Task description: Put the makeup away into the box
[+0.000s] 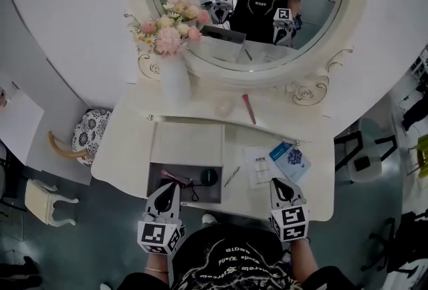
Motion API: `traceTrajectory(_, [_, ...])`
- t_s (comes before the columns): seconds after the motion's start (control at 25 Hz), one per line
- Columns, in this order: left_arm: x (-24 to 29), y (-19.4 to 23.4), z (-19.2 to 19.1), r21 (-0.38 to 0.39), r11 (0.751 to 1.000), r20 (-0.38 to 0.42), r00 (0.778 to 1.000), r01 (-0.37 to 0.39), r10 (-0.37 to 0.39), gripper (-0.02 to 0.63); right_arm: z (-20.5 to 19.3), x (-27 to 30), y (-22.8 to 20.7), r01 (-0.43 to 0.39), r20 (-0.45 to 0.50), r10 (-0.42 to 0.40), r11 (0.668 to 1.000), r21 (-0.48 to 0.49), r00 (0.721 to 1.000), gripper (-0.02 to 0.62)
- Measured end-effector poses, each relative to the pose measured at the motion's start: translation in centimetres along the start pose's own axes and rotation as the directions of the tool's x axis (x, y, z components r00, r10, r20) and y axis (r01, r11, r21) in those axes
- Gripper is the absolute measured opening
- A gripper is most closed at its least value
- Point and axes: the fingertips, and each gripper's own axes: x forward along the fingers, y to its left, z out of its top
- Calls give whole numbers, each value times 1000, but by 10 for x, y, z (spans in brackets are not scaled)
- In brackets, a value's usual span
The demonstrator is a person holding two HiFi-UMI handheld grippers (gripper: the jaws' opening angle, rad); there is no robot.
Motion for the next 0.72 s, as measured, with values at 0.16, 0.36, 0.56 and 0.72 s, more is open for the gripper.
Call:
traceTrajectory(0.16, [-2,0,-10,-18,1000,1,1000,-1,2,18,-8,-1,-12,62,-9,-62,998,0,998,8])
traceTrajectory(0.36, [-1,0,-8,-7,1000,-5,1000,-3,3,18,-12,-4,-14,64,-4,-64,998,17,998,8])
traceTrajectory(0.56, [-1,0,-10,-9,1000,6,1000,-6,6,18,-11,-4,-14,59,6,-59,998,1,998,8])
traceTrajectory(0.72, [-2,-3,-8,13,1000,-14,1000,-3,3,18,-13,-5,-16,61,12,-61,998,3,998,8])
